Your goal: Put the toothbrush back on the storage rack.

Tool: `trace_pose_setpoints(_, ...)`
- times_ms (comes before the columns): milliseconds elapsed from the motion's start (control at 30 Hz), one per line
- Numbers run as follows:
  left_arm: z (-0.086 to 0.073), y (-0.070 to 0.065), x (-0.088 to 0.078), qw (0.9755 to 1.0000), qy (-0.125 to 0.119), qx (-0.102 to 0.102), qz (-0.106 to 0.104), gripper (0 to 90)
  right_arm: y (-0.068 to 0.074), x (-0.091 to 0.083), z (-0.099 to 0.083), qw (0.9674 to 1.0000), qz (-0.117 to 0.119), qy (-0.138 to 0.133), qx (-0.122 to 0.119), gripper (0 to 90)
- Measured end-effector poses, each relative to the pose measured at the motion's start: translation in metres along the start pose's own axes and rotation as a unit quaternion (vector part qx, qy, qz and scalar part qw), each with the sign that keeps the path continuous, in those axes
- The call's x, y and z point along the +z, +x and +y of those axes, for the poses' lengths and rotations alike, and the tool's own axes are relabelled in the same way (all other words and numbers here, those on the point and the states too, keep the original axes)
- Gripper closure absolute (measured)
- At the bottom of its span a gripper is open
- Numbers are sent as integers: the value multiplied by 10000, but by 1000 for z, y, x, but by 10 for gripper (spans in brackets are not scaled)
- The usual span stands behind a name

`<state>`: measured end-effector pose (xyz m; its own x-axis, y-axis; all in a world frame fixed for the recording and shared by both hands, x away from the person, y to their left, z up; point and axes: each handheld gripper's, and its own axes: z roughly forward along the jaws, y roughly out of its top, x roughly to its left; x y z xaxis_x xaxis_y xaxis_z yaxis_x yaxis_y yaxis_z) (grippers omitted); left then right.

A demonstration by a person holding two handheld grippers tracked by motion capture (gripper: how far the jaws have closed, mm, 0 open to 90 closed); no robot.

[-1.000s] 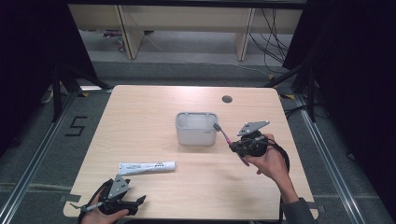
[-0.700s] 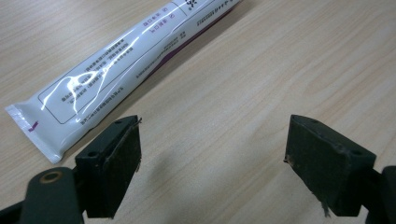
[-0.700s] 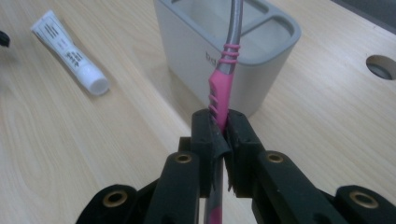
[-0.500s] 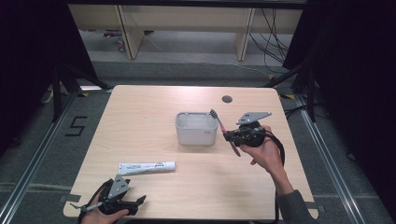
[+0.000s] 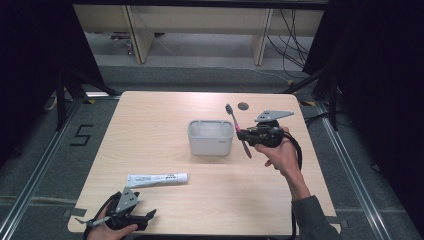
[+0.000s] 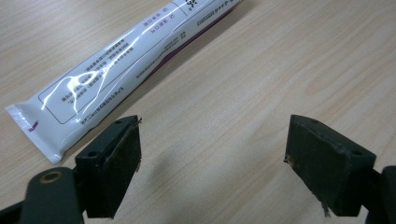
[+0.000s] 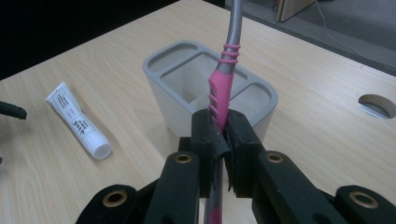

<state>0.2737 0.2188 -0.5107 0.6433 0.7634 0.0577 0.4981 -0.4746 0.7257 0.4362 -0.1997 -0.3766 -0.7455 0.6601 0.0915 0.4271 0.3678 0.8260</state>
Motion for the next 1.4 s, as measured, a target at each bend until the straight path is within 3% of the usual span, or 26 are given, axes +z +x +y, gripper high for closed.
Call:
trace_pose_setpoints(133,0,1,-1,10000,51,62,-29,177,-3,1,5,9999,31,-126,28,835)
trace_pose_setpoints(200,0,1,-1,10000,45,55,-37,177,-2,1,8,9996,97,-148,210,835)
trace_pose_setpoints(233,0,1,-1,10000,37,49,-34,177,-4,0,12,9997,13,-219,74,834)
trace_pose_setpoints(533,0,-1,0,10000,-19,-54,-45,177,-8,5,24,9984,52,-539,160,835)
trace_pose_setpoints(600,0,-1,0,10000,-24,-57,-42,177,-10,7,26,9977,-67,-661,129,835)
trace_pose_setpoints(700,0,-1,0,10000,-46,-59,-52,177,-11,11,29,9960,-121,-822,324,835)
trace_pose_setpoints(767,0,-1,0,10000,-26,-49,-51,177,-15,15,30,9954,-120,-930,205,835)
trace_pose_setpoints(900,0,-2,0,10000,-40,-51,-45,177,-15,21,33,9951,-141,-895,402,835)
trace_pose_setpoints(1200,1,-1,0,10000,-25,-3,-20,177,-17,39,43,9933,-162,-1038,486,835)
trace_pose_setpoints(1233,0,-2,0,9999,-83,-72,-63,177,-18,40,44,9937,-204,-1027,400,835)
trace_pose_setpoints(1267,1,-2,0,10000,-55,-35,-60,177,-16,42,44,9927,-136,-1029,612,835)
trace_pose_setpoints(1300,1,-2,0,10000,-58,-35,-62,177,-20,45,44,9930,-238,-1092,381,835)
trace_pose_setpoints(1333,1,-1,-1,10000,22,54,-64,177,-19,46,45,9931,-165,-1019,560,835)
trace_pose_setpoints(1400,0,-1,-1,10000,2,59,-69,177,-21,50,44,9927,-161,-1054,563,835)
